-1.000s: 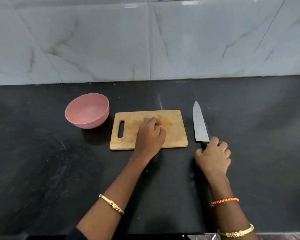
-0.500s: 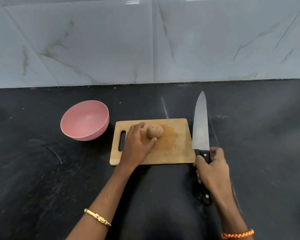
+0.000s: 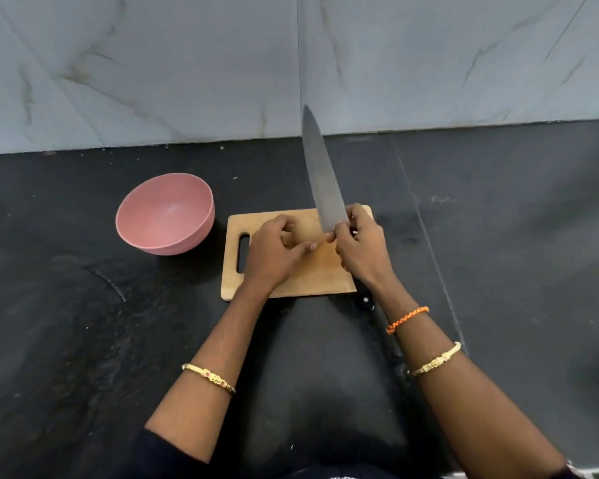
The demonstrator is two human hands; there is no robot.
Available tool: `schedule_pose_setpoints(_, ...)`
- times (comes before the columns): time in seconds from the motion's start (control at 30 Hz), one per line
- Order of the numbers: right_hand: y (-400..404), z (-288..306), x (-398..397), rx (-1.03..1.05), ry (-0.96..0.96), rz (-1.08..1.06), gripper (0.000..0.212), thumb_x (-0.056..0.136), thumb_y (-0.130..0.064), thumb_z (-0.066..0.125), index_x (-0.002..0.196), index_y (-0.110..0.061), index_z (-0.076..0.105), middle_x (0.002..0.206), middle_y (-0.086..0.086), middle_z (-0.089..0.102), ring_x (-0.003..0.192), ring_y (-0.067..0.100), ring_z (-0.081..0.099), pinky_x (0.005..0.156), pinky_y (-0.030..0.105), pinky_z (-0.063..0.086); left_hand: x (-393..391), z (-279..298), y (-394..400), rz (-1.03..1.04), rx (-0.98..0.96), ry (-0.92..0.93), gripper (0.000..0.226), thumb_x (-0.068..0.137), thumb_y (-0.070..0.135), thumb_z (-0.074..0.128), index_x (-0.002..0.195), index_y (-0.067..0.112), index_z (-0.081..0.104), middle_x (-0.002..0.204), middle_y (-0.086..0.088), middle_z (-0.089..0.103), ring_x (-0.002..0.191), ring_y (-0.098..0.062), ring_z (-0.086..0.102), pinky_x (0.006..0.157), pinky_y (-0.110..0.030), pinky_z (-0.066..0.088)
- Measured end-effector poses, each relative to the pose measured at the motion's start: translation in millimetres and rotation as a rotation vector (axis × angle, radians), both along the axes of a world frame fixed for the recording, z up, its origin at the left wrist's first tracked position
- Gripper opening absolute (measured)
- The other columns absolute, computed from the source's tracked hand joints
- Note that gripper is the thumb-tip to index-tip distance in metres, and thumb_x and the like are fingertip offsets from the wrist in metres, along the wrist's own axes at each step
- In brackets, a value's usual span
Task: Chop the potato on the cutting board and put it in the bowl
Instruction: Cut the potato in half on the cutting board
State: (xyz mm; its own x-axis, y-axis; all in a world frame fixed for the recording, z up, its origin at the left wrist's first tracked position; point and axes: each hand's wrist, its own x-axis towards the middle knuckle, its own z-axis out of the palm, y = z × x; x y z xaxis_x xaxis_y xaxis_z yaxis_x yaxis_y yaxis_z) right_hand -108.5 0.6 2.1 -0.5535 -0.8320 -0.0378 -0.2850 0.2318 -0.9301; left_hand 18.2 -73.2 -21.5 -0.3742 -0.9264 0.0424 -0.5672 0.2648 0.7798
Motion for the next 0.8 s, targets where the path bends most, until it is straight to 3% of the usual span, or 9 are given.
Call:
schedule_pose_setpoints(0.2,18.0,-8.6,11.6,0.114,0.086,-0.103,0.030,0.098,-0.023,0.043,0.084,0.000,0.056,0.079,0.015,0.068,0.075,0.028,0.062,0.065,0.038,0.048,5.7,5.0,18.2,0.031,0.046,-0.087,0.057,0.072,0.042,0.076,0.118,0.022,0.049,0.092,0.008,0.060,0.089,-0.011,0.059,0.079,-0.027,0.049)
schedule_pose_setpoints(0.4,34.2,-4.9,12.8,0.159,0.144,-0.069,0.026,0.100,-0.025,0.040,0.093,-0.006,0.056,0.082,0.010,0.068,0.077,0.024,0.064,0.067,0.038,0.050,8.1,5.2,9.7,-0.029,0.047,-0.066,0.063,0.078,0.040,0.072,0.132,0.019,0.047,0.123,-0.003,0.052,0.108,-0.016,0.053,0.089,-0.027,0.043)
schedule_pose_setpoints(0.53,37.8,1.2,15.1,0.164,0.185,-0.008,0.023,0.101,-0.026,0.040,0.095,-0.010,0.055,0.082,0.009,0.067,0.075,0.022,0.063,0.067,0.038,0.052,1.2,4.5,3.8,-0.037,0.094,0.004,0.055,0.080,0.031,0.072,0.129,0.016,0.053,0.123,-0.002,0.054,0.097,-0.010,0.054,0.084,-0.021,0.043)
schedule_pose_setpoints(0.7,48.9,-0.1,15.8,0.152,0.222,0.070,0.024,0.101,-0.026,0.040,0.098,-0.009,0.057,0.078,0.008,0.066,0.072,0.022,0.063,0.068,0.040,0.054,1.8,6.5,-4.6,-0.081,0.208,0.110,0.045,0.084,0.009,0.067,0.128,0.011,0.055,0.122,-0.002,0.060,0.107,-0.011,0.058,0.089,-0.019,0.046)
schedule_pose_setpoints(0.8,50.8,-1.1,16.2,0.155,0.229,0.071,0.023,0.101,-0.025,0.040,0.099,-0.009,0.057,0.077,0.008,0.065,0.073,0.021,0.063,0.068,0.039,0.053,1.6,8.6,-6.1,-0.084,0.252,0.144,0.041,0.084,0.014,0.068,0.124,0.012,0.058,0.118,0.000,0.062,0.107,-0.011,0.059,0.091,-0.022,0.048)
